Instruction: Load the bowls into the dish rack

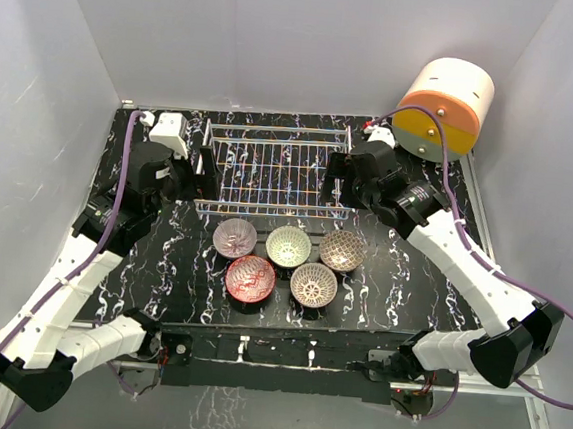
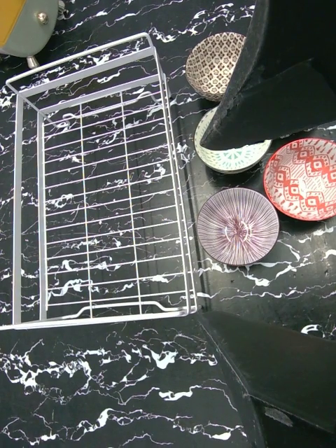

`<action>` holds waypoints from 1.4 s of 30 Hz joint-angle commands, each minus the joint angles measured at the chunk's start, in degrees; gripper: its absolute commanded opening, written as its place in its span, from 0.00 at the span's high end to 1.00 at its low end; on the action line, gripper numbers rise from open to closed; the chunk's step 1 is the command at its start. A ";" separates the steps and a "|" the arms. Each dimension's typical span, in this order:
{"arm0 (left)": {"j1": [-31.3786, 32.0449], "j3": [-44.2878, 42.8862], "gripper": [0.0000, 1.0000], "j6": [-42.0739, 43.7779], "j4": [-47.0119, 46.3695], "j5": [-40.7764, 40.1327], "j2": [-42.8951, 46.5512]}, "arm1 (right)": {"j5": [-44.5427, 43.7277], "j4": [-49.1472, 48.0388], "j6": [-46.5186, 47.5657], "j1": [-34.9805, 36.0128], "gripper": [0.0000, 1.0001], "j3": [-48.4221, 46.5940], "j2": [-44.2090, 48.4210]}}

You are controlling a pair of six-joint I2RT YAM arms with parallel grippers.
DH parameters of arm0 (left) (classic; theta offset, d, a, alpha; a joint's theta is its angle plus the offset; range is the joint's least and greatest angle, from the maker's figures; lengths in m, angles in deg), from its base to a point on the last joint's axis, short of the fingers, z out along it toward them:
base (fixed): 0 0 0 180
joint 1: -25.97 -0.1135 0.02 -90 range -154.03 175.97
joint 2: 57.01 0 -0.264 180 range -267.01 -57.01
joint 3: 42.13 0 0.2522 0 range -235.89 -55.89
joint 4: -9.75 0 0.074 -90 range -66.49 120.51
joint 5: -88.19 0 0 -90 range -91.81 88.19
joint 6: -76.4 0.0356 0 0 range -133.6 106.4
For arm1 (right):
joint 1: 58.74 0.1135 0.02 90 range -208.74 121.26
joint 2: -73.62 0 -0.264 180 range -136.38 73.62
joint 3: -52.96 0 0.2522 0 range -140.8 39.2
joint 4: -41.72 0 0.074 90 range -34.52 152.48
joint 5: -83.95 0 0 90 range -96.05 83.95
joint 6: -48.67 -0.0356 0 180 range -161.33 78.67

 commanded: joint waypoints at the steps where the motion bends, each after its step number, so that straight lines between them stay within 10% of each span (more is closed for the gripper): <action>1: 0.29 -2.45 0.03 0.82 0.20 -1.11 0.58 | -2.84 -2.20 1.95 0.30 0.01 -2.23 2.03; 18: 0.29 -3.89 0.03 0.65 1.21 -7.04 2.06 | 18.09 -7.73 12.36 1.88 0.05 8.71 7.95; 32: 0.29 -2.76 0.03 0.92 0.67 -10.95 6.16 | 5.96 -0.97 1.68 28.33 0.16 14.51 8.15; 42: 0.29 -2.09 0.03 0.11 1.96 -10.46 6.96 | -1.17 -8.00 0.26 29.84 0.22 21.09 1.57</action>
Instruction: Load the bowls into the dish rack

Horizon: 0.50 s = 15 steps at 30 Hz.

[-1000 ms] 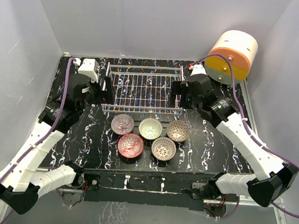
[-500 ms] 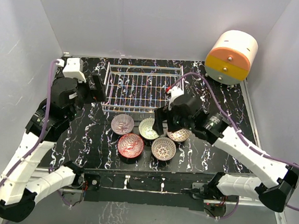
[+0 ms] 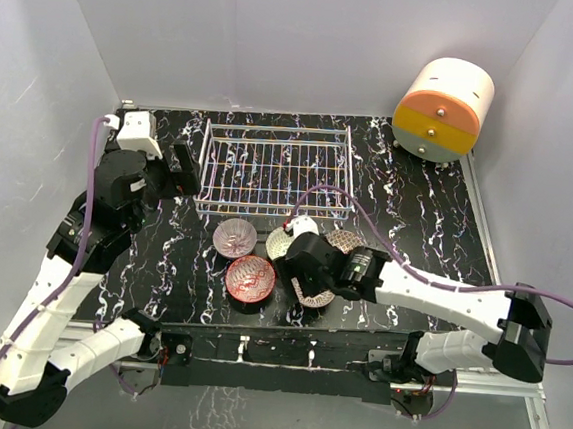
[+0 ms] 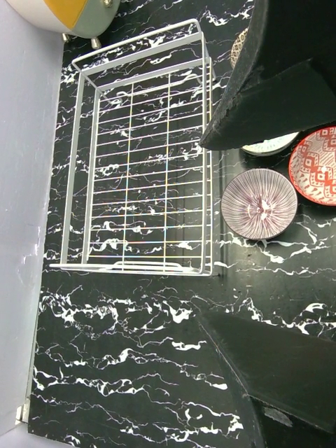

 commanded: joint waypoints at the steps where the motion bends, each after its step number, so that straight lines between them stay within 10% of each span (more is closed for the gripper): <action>1: 0.29 -0.17 0.03 -0.19 1.05 -1.14 1.39 | -3.74 -6.56 -0.47 0.01 0.22 0.06 -2.84; 15: 0.28 -0.43 0.03 0.95 1.37 -2.97 2.78 | -3.03 -11.57 -1.06 0.74 0.40 4.95 -9.30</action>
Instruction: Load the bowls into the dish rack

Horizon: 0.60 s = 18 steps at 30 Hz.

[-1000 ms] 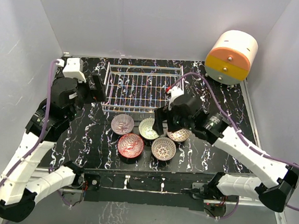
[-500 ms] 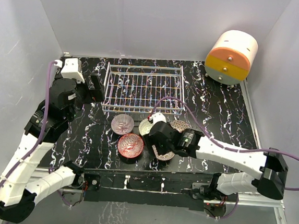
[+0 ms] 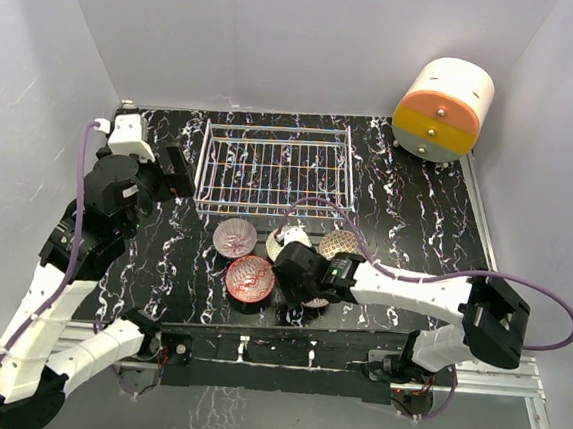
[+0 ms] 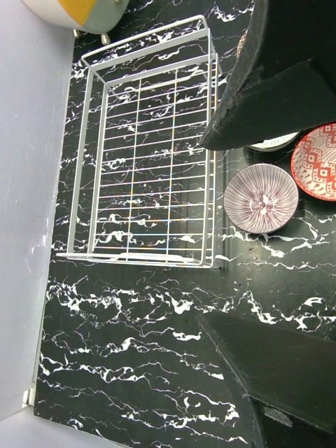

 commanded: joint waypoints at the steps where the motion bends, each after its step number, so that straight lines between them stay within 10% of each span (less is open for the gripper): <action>1: 0.29 -0.50 0.03 0.80 0.39 -1.28 0.61 | -1.26 -4.83 -1.25 0.79 0.40 0.72 -0.46; 18: 0.29 -0.32 0.03 0.45 0.05 -1.05 0.89 | -12.94 -2.31 -5.79 4.98 0.54 0.73 -8.54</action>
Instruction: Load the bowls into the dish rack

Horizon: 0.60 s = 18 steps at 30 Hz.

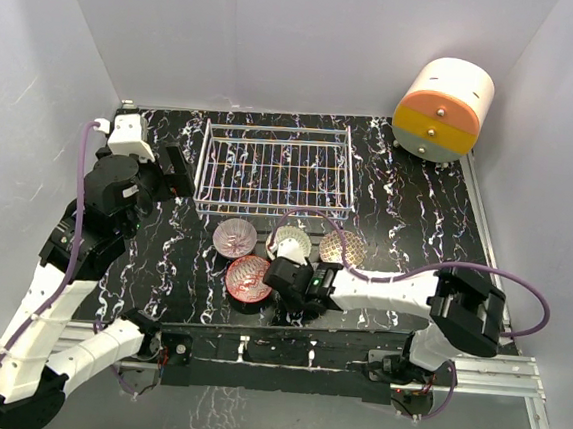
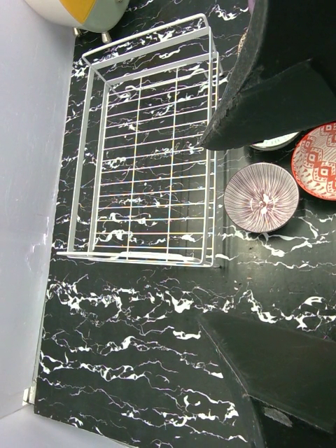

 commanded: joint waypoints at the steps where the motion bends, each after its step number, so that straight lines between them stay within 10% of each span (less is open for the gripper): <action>1: 0.29 -0.32 0.03 0.32 0.09 -0.73 0.89 | -6.65 0.81 -3.29 1.92 0.58 -0.92 -1.98; 10: 0.29 -0.39 0.03 0.32 0.57 -1.65 2.10 | -14.60 9.14 -9.63 6.25 0.90 -4.59 -6.69; 18: 0.29 -1.30 0.03 0.57 0.84 -1.87 2.78 | -13.43 15.86 -9.05 9.86 0.92 -13.31 -2.99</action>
